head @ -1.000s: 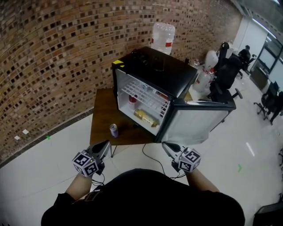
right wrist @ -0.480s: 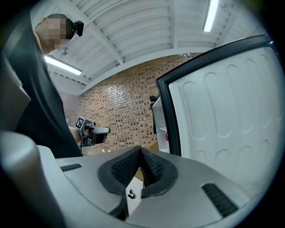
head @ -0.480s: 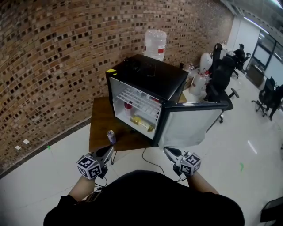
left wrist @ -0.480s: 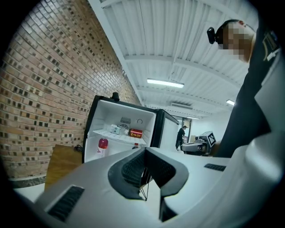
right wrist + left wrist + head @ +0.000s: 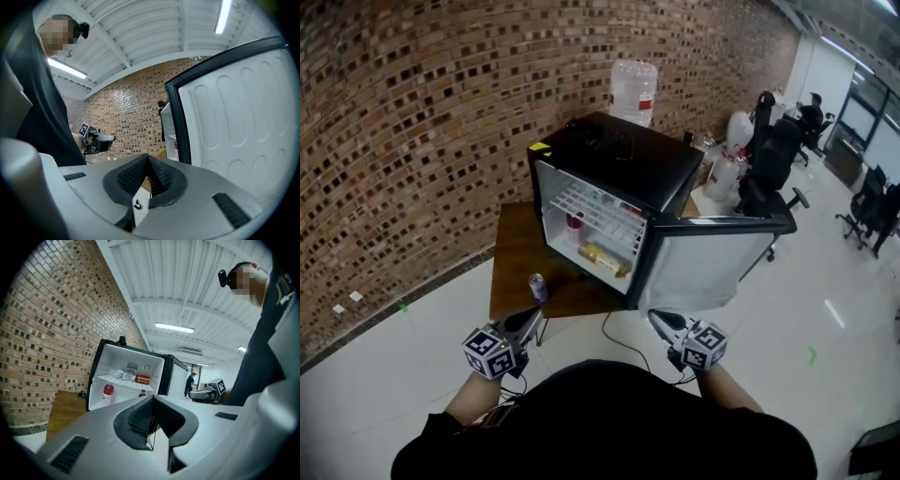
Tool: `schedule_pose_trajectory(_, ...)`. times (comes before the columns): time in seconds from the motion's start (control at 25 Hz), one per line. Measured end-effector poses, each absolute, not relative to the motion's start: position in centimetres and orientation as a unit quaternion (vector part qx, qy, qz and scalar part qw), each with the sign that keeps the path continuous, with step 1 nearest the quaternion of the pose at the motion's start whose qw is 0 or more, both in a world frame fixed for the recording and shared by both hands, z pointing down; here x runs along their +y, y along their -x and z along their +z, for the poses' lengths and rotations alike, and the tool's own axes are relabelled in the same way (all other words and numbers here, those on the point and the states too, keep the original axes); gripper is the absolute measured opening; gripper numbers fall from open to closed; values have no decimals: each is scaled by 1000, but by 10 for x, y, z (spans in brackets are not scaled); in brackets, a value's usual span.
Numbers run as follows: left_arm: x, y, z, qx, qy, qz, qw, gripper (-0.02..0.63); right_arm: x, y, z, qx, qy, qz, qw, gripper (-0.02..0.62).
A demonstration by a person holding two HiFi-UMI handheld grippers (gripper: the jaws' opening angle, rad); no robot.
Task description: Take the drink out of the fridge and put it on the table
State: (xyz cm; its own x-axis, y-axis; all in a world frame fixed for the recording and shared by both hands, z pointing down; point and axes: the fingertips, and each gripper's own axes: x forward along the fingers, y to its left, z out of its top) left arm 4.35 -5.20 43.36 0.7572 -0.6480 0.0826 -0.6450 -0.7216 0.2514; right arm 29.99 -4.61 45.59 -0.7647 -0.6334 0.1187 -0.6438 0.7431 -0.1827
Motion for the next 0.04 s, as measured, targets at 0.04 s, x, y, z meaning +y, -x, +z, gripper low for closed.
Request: schedule_pose_trajectory(0.04, -52, -43, 434, -349, -928, -6, 134, -6, -47, -298, 457, -934, -341, 107, 24, 3)
